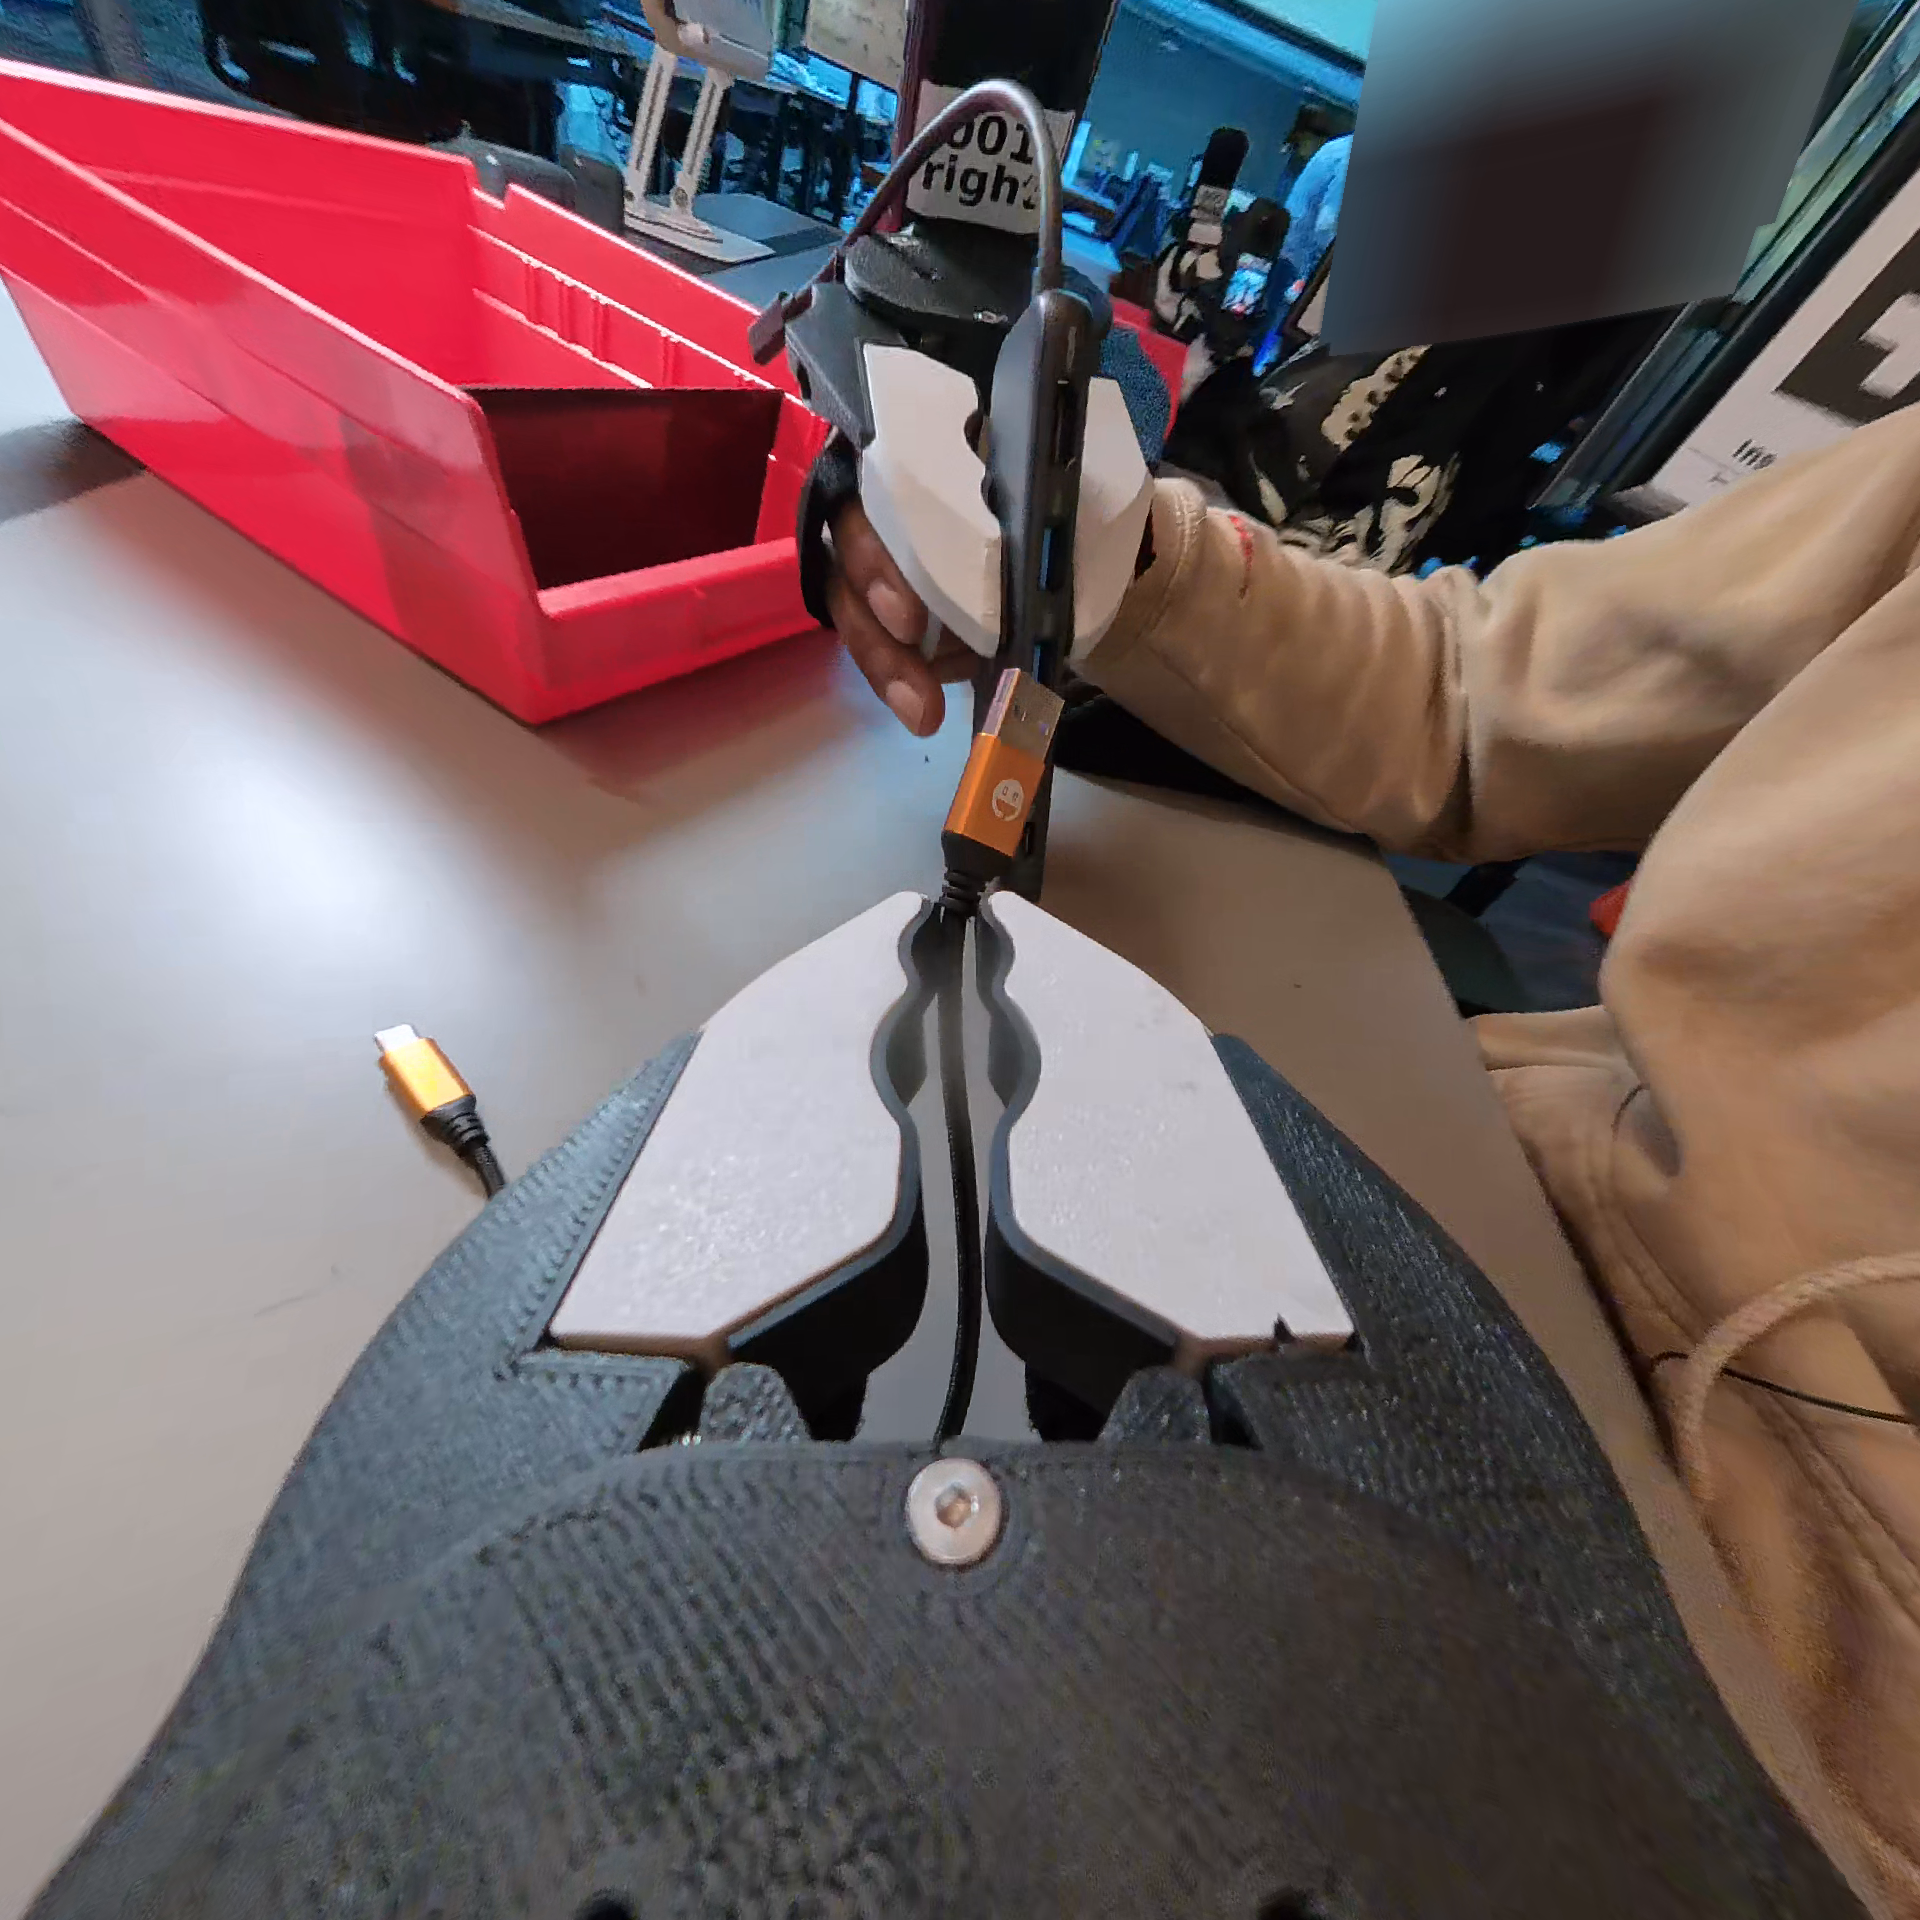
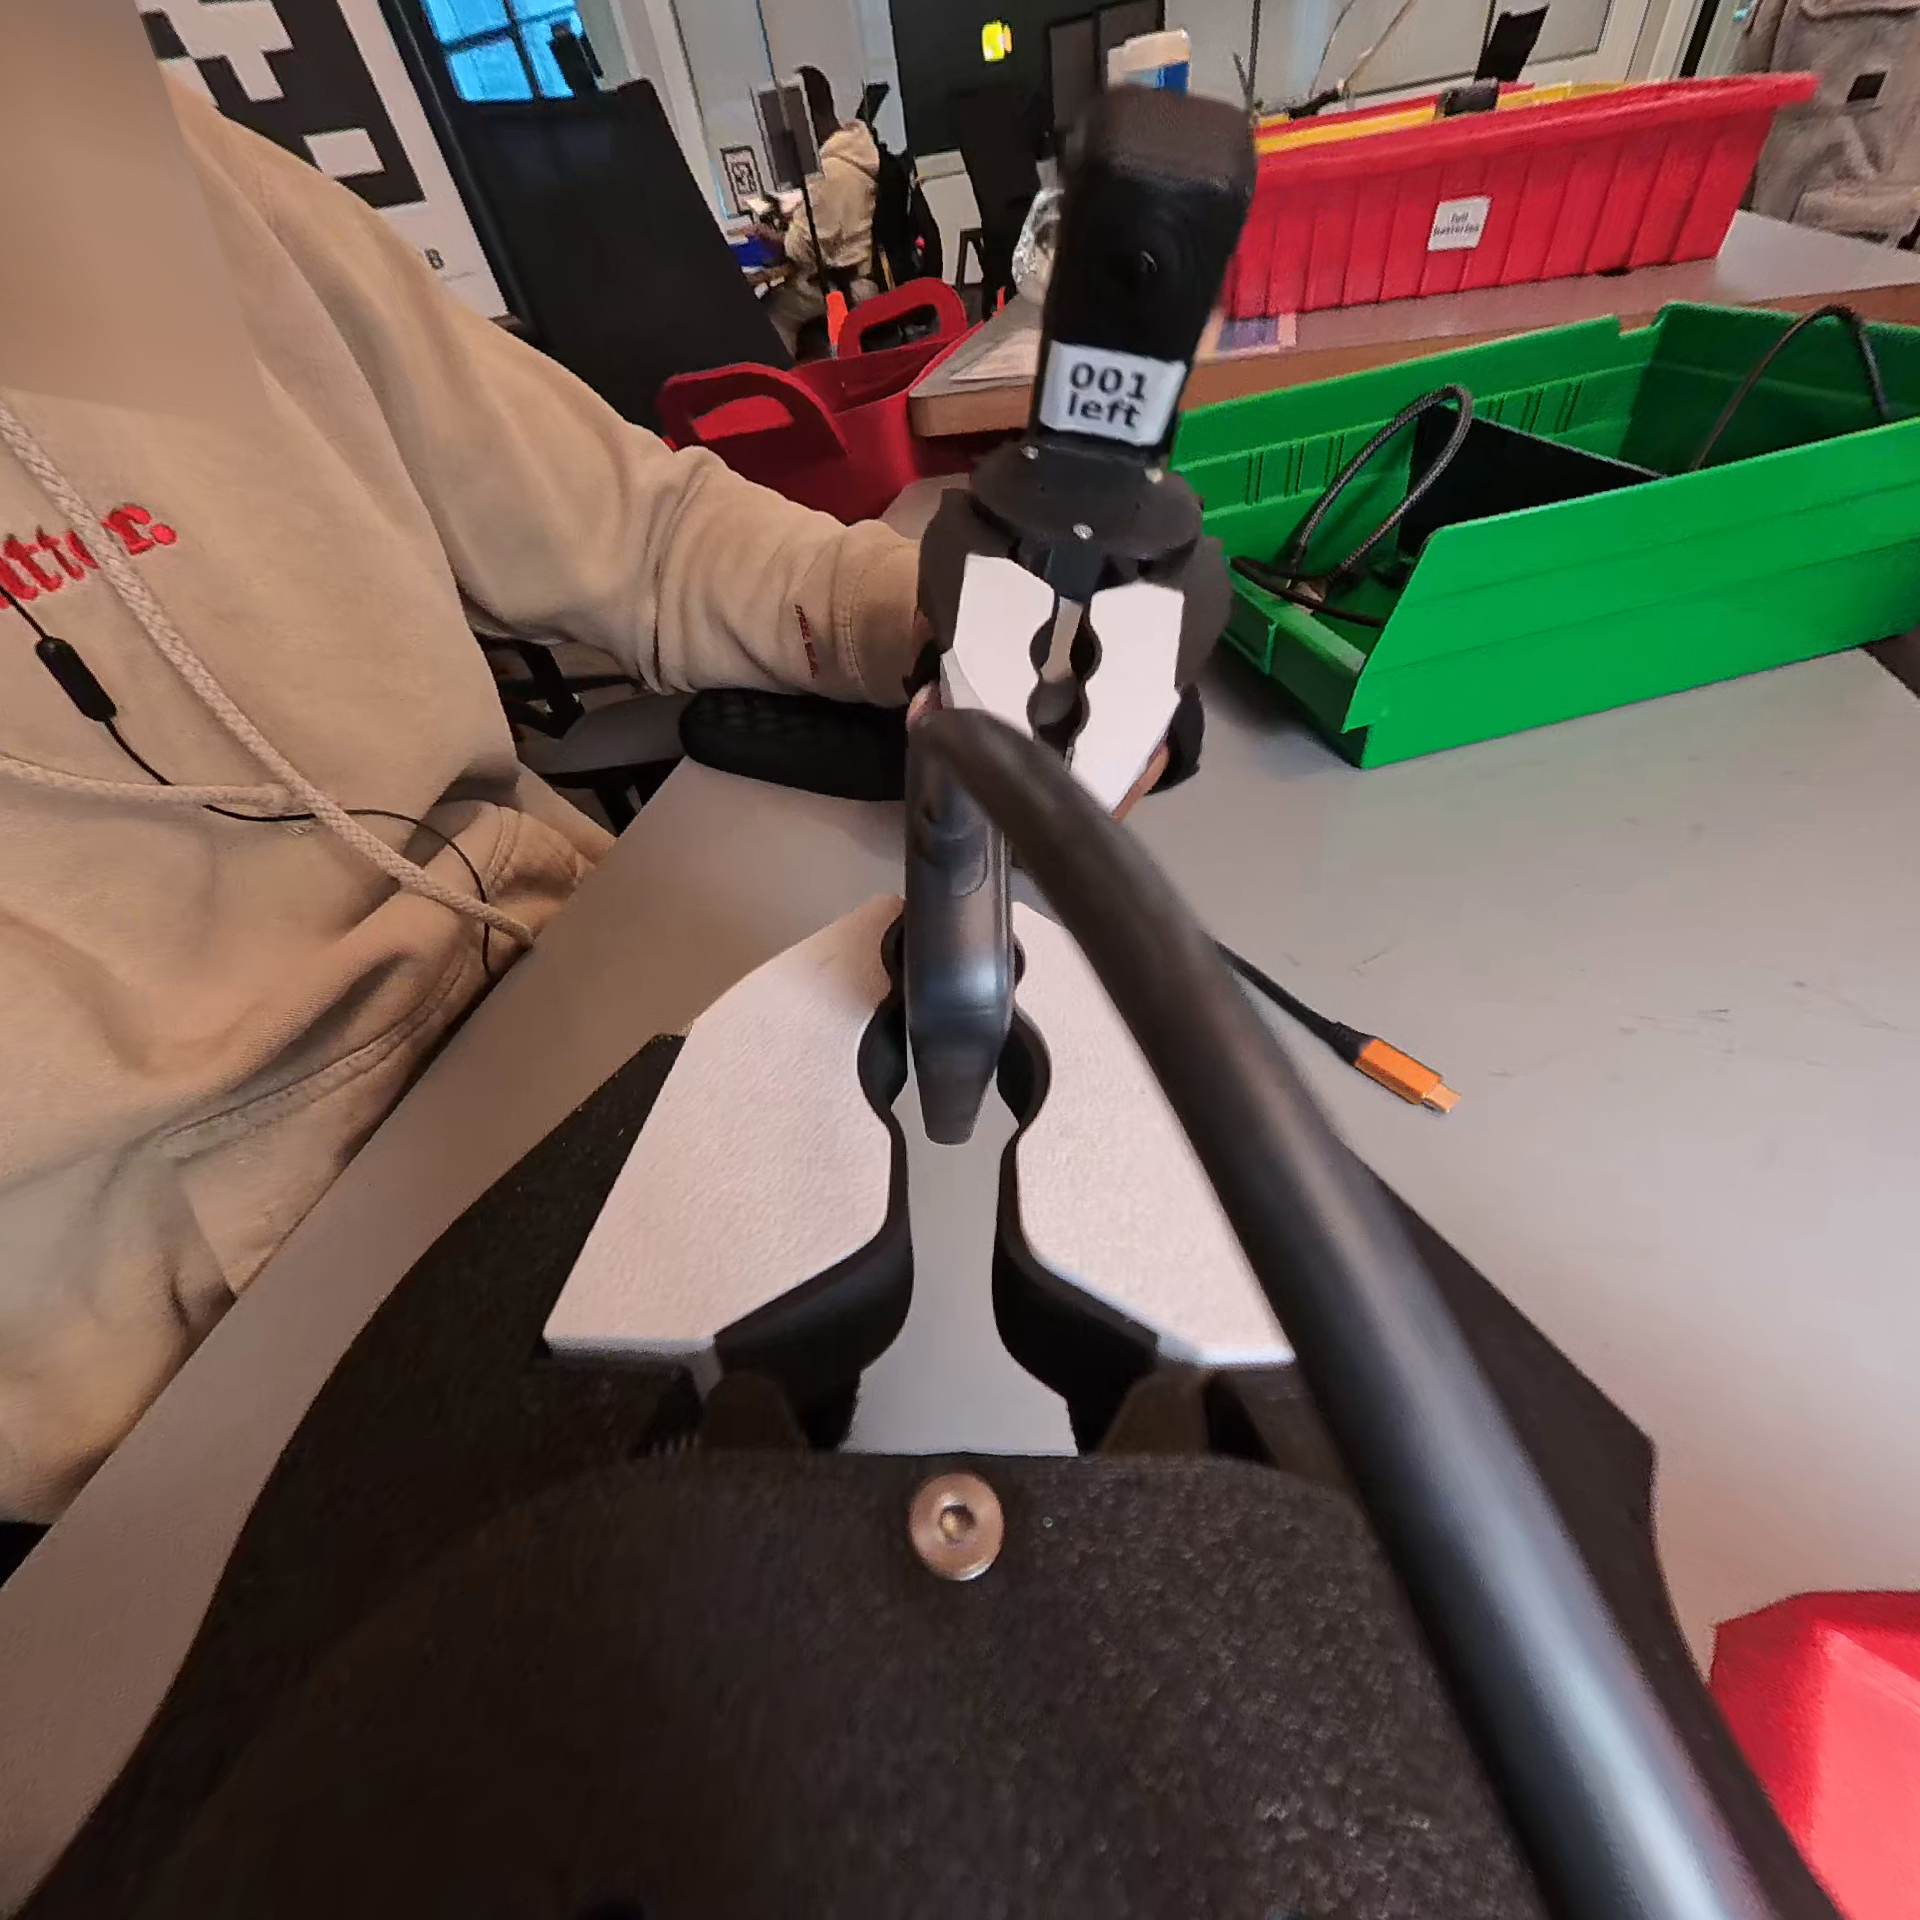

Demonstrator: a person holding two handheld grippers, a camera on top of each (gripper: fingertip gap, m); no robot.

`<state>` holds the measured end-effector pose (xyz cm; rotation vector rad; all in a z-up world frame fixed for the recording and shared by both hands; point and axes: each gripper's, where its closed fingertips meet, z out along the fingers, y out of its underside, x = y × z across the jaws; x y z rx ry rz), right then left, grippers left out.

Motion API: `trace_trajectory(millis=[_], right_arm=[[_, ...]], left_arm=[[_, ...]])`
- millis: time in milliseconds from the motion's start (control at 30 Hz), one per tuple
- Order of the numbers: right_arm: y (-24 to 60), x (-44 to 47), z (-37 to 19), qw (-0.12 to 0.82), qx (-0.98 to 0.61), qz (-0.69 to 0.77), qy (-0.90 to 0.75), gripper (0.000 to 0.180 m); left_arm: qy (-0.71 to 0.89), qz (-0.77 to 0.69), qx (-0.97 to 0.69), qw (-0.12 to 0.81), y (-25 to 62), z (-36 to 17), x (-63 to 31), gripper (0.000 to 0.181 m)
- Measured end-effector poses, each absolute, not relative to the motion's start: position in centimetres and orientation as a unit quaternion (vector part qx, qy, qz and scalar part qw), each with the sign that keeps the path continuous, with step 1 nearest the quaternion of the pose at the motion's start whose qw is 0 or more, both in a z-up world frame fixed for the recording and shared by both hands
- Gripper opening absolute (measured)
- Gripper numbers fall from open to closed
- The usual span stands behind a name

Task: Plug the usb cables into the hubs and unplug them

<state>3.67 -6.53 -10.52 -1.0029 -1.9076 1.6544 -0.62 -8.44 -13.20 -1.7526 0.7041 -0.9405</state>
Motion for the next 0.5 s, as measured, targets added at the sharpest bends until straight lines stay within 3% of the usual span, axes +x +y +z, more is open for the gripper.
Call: trace_trajectory(millis=[400, 500], right_arm=[[-5.8, 2.6, -12.1, 0.216, -0.402, 0.561, -0.69, 0.013], [-5.7, 2.5, -12.2, 0.215, -0.405, 0.56, -0.691, 0.013]], left_arm=[[0.379, -0.046, -0.729, 0.569, -6.6, -14.0, -2.2, 0.006], [0.388, -0.022, -0.729, 0.563, -6.6, -14.4, -1.9, 0.006]])
